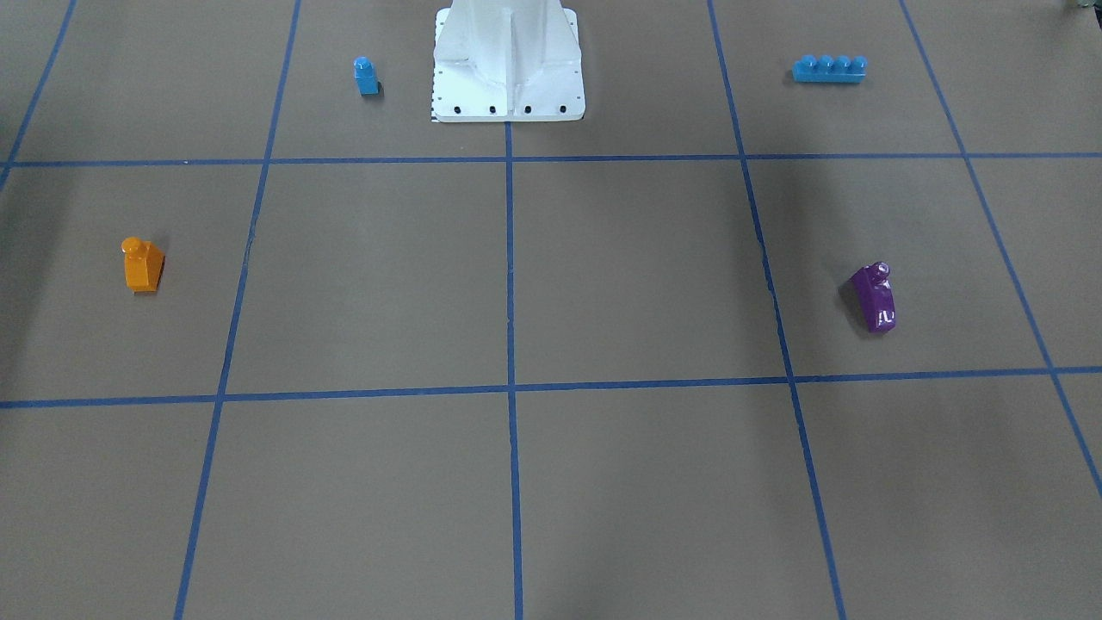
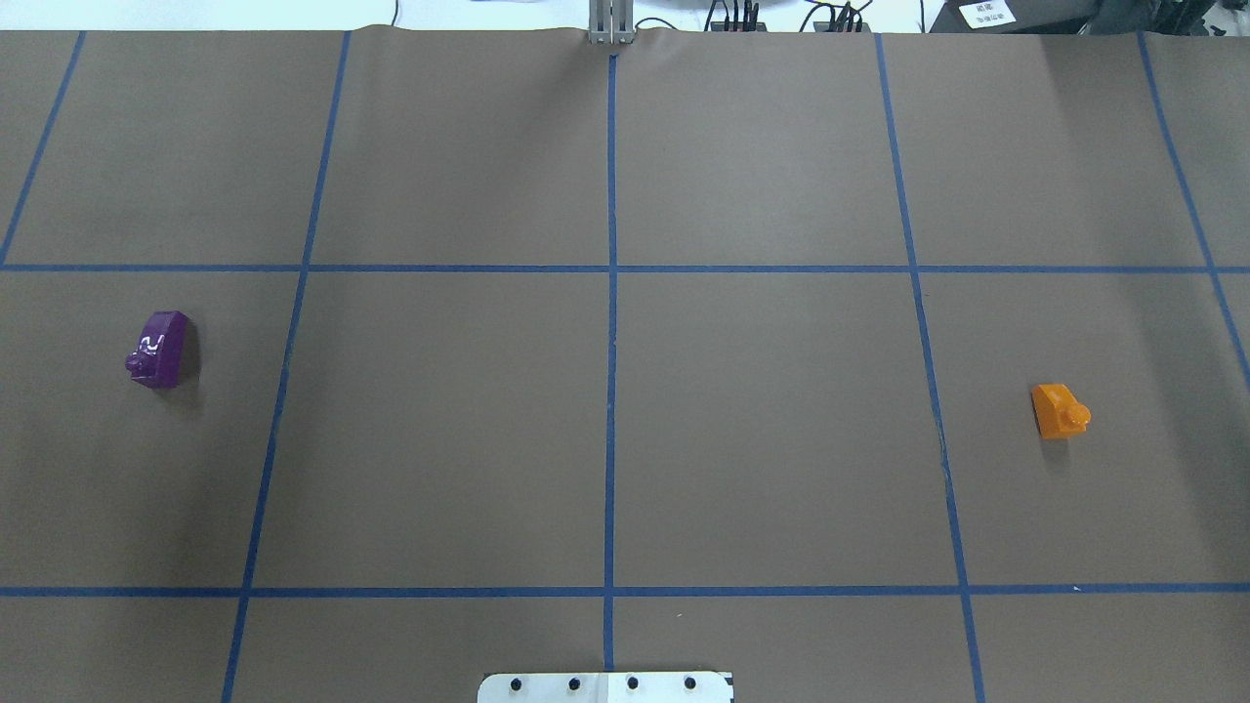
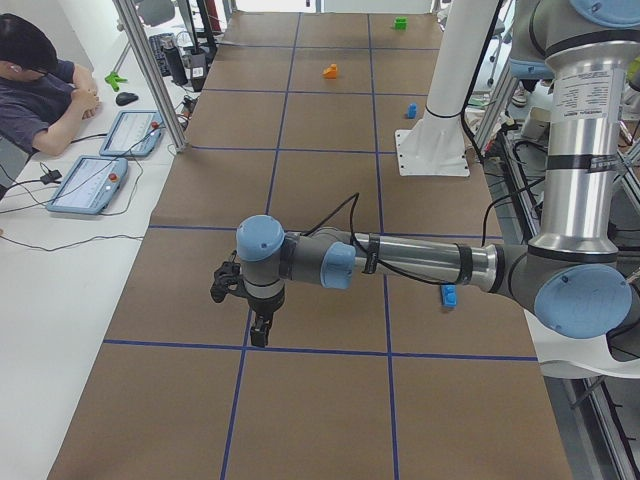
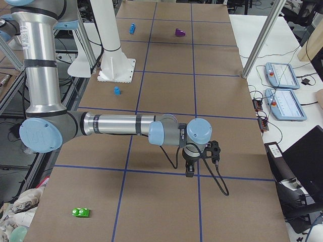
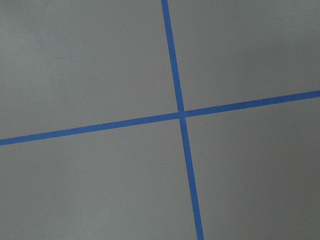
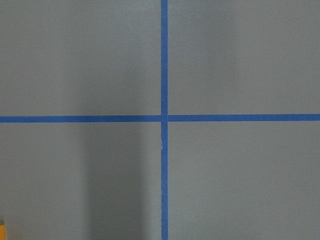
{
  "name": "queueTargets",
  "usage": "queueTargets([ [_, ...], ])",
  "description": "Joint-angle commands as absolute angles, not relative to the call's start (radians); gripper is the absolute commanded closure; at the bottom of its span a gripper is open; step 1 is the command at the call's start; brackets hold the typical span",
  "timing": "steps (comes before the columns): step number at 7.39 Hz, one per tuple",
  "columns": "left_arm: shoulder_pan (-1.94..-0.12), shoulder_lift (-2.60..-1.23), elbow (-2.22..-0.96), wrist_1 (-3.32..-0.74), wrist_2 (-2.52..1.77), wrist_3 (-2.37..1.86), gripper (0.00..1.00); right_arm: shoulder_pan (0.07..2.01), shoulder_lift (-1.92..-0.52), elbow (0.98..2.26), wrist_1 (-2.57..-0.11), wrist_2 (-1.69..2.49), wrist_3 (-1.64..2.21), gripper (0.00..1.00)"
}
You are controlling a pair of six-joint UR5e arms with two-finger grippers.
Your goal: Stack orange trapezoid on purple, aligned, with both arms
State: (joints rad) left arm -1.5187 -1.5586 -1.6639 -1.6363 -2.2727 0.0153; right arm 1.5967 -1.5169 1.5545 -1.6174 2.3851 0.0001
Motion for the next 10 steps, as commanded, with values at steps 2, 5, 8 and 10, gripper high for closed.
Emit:
queueTargets([
  [2,-1.519,-1.569,-1.677,-1.635,-2.267,0.006,0.0,1.597,-1.517,1.56,-1.614,2.385,0.003,0.0],
  [5,-1.426,-1.597,-1.83,-1.667,-2.269,0.002,0.0,1.597,-1.513,1.566,-1.614,2.387,0.006,0.0],
  [8,-1.217,-1.623,-1.887,-1.728,-2.272,-0.318,0.0,1.597,-1.506,1.572,-1.612,2.39,0.006,0.0],
  [10,-1.12,-1.631,-1.833,-1.845,-2.246,-0.697,0.0,1.597,-1.506,1.572,-1.612,2.39,0.006,0.0],
])
